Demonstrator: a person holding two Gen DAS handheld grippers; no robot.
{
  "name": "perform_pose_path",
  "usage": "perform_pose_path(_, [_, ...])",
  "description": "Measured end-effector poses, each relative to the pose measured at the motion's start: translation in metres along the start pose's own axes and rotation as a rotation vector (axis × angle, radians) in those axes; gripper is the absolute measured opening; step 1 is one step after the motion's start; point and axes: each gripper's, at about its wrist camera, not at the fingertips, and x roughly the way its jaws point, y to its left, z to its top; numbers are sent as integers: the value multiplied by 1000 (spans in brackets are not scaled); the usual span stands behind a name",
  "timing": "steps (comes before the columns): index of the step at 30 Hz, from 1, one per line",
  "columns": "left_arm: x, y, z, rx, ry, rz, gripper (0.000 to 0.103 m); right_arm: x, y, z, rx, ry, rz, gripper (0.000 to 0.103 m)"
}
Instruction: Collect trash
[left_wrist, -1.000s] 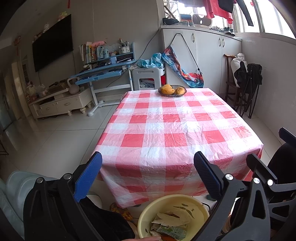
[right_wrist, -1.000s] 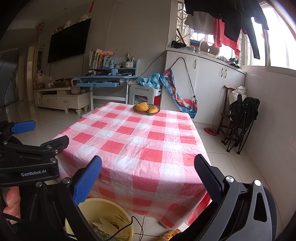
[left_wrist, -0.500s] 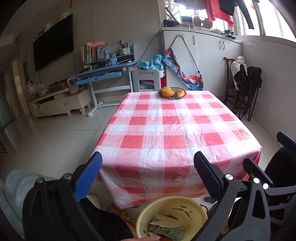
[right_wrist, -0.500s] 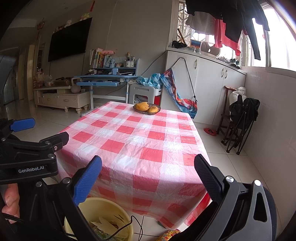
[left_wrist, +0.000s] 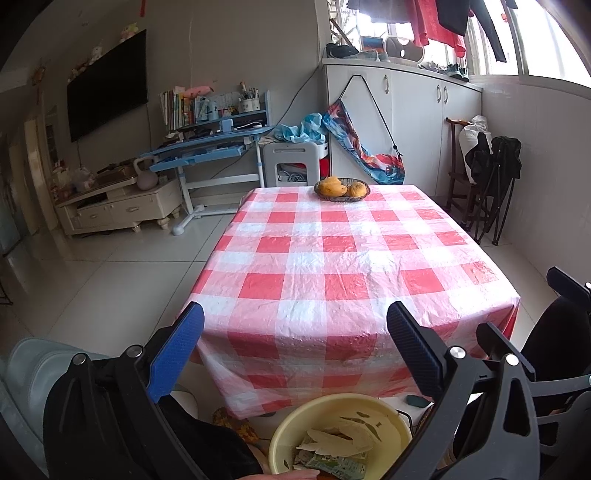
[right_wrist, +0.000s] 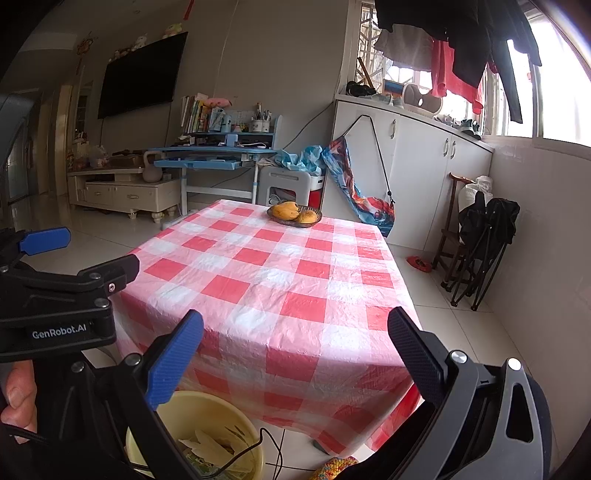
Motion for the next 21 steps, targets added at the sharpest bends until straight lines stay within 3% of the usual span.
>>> perform_pose_path(21, [1, 2, 1, -17, 6, 3, 96, 2, -1, -2, -12, 6, 0, 95])
